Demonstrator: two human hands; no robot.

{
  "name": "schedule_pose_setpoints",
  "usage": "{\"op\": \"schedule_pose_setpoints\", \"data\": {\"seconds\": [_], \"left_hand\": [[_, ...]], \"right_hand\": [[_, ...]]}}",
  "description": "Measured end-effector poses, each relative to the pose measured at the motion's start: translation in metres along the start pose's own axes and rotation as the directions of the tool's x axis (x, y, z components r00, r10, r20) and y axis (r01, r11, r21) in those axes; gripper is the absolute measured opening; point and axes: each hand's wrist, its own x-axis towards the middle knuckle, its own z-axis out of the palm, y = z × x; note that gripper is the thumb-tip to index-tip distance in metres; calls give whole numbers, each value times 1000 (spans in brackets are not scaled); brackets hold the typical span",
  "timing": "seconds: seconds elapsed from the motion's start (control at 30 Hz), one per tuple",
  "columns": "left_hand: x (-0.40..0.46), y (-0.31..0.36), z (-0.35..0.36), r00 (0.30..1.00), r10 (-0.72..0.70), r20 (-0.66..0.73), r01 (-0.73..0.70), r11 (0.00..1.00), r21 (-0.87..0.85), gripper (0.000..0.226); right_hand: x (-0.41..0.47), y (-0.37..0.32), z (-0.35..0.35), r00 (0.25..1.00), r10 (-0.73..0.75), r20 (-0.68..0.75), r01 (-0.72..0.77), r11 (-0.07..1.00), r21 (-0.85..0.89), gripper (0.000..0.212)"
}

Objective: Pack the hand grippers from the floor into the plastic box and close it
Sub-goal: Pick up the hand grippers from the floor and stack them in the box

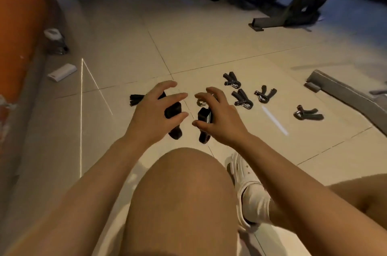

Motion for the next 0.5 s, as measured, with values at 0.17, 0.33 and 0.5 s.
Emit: {"op": "schedule_pose_setpoints", "data": {"seconds": [0.17,0.33,0.5], "left_hand": [[0,82,-50,974,221,52,-225,967,116,41],[4,145,-70,948,316,44,-319,937,140,45],[20,187,-47,948,315,41,-314,949,-24,37]], "right_hand": [[-52,-15,-53,995,57,-85,-50,996,79,68],[-89,-18,-102,988,88,-130,-77,993,88,67],[-125,-7,-145,985,137,-108,-132,990,49,55]]}}
